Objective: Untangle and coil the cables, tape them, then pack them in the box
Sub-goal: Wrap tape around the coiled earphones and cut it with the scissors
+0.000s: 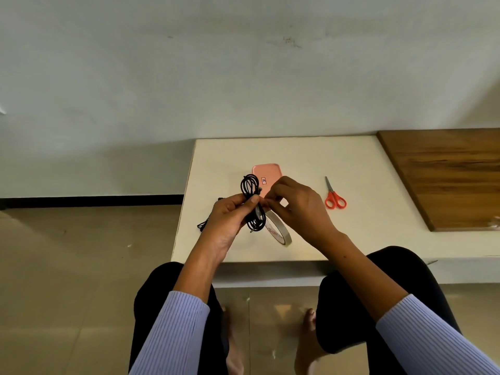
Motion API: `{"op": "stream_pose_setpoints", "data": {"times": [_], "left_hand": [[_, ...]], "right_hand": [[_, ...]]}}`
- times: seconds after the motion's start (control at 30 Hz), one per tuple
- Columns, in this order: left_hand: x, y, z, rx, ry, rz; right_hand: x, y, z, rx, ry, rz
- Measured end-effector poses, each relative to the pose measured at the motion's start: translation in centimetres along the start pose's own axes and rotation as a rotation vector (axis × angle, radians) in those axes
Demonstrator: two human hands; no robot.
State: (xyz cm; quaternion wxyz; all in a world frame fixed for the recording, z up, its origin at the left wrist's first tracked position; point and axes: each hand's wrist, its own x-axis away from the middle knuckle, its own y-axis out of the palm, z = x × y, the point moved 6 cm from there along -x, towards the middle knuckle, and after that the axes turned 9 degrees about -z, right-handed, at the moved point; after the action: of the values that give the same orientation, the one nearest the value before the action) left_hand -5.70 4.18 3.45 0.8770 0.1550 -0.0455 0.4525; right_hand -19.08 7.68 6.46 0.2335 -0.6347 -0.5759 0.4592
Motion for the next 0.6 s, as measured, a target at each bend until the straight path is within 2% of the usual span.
{"op": "stream_pose_setpoints", "data": {"times": [0.1, 0.17, 0.27, 0.37, 0.47, 0.6], "left_hand": [[0.0, 0.3, -0.4, 0.106, -0.075, -0.037], [0.3, 1.0, -0.7, 0.153, -0.108, -0.075], [0.5, 1.2, -0.9, 0.198, -0.131, -0.074], [0.5, 0.3, -0.6, 0.273, -0.128, -0.036], [0.4, -0.3, -0.3, 0.309, -0.113, -0.029], [0.3, -0.6, -0.2, 0.300, -0.118, -0.023]], "right_hand": [[0.0, -0.4, 0.3, -0.070, 0.019, 0.080], [-0.2, -0.2, 0.9, -0.134, 0.063, 0.064], [-0.1, 0.4, 2.6, -0.314, 0.194, -0.009], [0.2, 1.0, 4.3, -0.366, 0.289, -0.169], [0.6, 2.1, 4.5, -0.413, 0.289, -0.361], [0.2, 3.0, 3.6, -0.520, 0.232, -0.372]]}}
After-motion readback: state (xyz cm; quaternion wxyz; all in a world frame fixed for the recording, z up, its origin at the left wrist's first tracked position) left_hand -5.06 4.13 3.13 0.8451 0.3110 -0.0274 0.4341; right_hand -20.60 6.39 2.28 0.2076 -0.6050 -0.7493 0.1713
